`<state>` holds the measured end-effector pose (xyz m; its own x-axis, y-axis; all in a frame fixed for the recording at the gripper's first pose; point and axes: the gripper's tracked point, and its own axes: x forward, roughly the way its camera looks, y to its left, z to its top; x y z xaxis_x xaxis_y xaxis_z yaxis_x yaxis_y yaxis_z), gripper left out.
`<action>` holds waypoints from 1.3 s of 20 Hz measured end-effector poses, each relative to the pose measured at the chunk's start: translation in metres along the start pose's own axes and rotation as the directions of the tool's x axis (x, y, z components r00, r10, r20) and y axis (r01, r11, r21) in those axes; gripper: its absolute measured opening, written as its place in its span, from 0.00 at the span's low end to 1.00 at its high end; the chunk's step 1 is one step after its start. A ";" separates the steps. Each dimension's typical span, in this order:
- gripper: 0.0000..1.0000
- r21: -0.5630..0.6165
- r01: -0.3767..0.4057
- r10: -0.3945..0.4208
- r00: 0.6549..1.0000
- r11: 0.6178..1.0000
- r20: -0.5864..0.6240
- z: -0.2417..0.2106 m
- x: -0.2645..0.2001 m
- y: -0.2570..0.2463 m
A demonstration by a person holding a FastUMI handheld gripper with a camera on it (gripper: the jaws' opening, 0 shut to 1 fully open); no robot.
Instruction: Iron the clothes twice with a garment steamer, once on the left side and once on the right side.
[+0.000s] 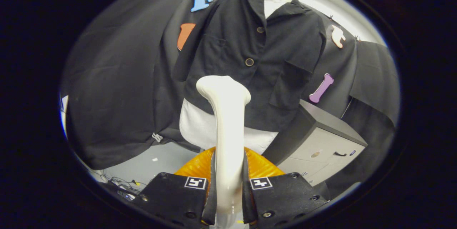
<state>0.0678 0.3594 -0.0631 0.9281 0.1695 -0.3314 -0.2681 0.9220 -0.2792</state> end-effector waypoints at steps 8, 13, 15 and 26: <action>0.31 0.059 0.007 -0.008 1.000 0.998 0.005 -0.030 -0.046 -0.107; 0.31 0.117 0.041 -0.040 0.999 0.992 -0.016 -0.062 -0.067 -0.178; 0.31 0.138 0.053 -0.052 0.999 0.989 -0.015 -0.068 -0.071 -0.201; 0.31 0.241 0.100 -0.092 0.995 0.965 -0.046 -0.101 -0.108 -0.315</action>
<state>0.0263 0.0153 -0.0308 0.9360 0.0681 -0.3452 -0.1038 0.9909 -0.0860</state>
